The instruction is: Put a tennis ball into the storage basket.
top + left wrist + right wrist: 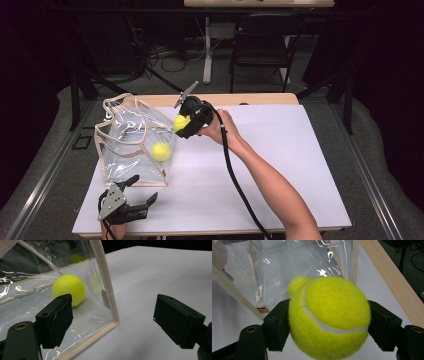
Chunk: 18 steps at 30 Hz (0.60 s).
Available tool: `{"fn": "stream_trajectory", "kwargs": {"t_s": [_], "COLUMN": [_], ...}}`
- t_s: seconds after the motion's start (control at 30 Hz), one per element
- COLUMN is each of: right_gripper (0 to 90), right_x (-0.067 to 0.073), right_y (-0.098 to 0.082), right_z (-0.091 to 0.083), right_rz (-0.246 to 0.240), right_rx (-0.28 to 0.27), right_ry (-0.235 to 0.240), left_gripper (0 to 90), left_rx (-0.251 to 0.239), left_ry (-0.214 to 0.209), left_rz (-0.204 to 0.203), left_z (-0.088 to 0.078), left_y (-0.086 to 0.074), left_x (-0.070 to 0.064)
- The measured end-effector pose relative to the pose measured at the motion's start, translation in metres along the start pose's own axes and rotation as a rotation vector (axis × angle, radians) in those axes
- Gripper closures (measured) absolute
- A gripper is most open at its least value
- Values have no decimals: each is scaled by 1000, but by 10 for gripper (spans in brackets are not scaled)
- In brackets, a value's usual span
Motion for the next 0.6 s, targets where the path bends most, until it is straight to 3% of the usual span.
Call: {"fn": "stream_trajectory", "kwargs": {"t_s": [0.6], "right_gripper": [264], "right_x": [-1], "right_y": [5], "right_z": [-8], "right_rz": [6], "right_rx": [-25], "right_ry": [-6], "left_gripper": [158], "left_rx": [0], "left_ry": [-1], "left_rz": [-1], "left_z": [0], "left_y": [0], "left_x": [0]}}
Point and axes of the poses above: each handheld gripper's, and its own axes: z roughly forward along the jaws, y roughly out of its top, x roughly to its left, the point moved 2 cm from there along z, roughly forward along the jaws, and after that the axes turned 13 degrees about -y, right-handed, at the moved point
